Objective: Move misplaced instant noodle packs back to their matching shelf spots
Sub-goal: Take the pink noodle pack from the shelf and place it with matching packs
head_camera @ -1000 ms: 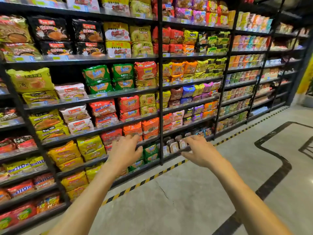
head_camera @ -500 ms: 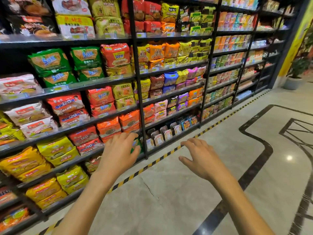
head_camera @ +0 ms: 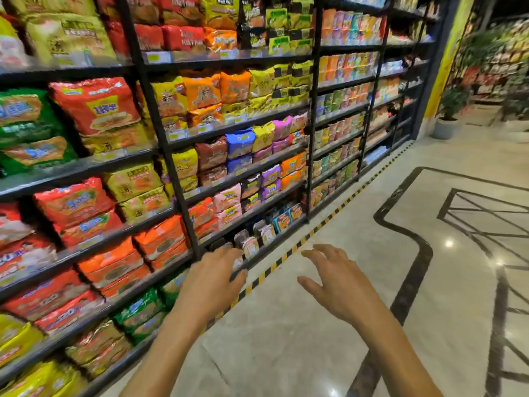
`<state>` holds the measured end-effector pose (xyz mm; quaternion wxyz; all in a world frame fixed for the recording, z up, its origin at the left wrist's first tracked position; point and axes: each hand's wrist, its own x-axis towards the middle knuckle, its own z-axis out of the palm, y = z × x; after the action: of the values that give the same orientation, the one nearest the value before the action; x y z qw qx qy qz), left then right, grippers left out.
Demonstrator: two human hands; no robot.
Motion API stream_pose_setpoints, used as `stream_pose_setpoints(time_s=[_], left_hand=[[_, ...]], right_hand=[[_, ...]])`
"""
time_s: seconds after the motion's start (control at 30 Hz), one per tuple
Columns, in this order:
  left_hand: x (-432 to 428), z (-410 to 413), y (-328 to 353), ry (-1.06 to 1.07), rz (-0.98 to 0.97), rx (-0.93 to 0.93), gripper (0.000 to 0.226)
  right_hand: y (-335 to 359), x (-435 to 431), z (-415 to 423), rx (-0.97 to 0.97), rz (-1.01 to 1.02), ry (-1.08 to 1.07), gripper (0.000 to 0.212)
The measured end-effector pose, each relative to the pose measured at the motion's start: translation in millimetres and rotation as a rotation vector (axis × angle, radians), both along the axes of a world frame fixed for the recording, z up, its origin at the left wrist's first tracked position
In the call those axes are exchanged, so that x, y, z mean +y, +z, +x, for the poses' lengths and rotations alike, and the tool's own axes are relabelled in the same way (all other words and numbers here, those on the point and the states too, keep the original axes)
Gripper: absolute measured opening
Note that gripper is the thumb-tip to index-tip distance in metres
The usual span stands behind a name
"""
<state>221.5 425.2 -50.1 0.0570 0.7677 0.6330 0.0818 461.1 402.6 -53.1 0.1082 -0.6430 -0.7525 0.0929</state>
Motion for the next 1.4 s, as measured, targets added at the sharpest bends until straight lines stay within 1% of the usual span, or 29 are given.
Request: stream_pose_setpoints(time_s=[0.07,0.17,0.33,0.63,0.8,1.0,1.2,1.4], left_hand=[[35.1,17.5,-0.4,-0.014,-0.003,0.026,0.043],[85.6,48.2,-2.7,-0.046,0.014,0.086,0.045],[163.8,110.6,-8.5,-0.063,0.032,0.117,0.048],[316.7,213.8,-12.7,0.076,0.068,0.192,0.049],[390.8,251.0,-14.2,0.111,0.000,0.246,0.048],[486.6,293.0,-16.6,0.128,-0.021,0.271,0.047],[605.6,329.1,-31.9,0.127,-0.033,0.266,0.049],[723.1,364.9,-32.3,0.152,-0.020,0.279,0.050]], right_hand=[[-1.7,27.8,18.7,0.000,-0.015,-0.018,0.057],[-4.0,70.3,48.6,-0.011,0.014,-0.050,0.056],[-11.0,146.2,104.9,-0.035,0.025,-0.041,0.055],[-5.0,322.5,211.3,-0.144,0.038,0.075,0.054],[-5.2,403.9,246.8,-0.155,0.001,0.118,0.055],[-11.3,505.5,287.2,-0.170,0.003,0.121,0.054],[-18.2,621.1,326.0,-0.230,-0.018,0.111,0.053],[-17.1,742.5,364.3,-0.295,-0.038,0.117,0.054]])
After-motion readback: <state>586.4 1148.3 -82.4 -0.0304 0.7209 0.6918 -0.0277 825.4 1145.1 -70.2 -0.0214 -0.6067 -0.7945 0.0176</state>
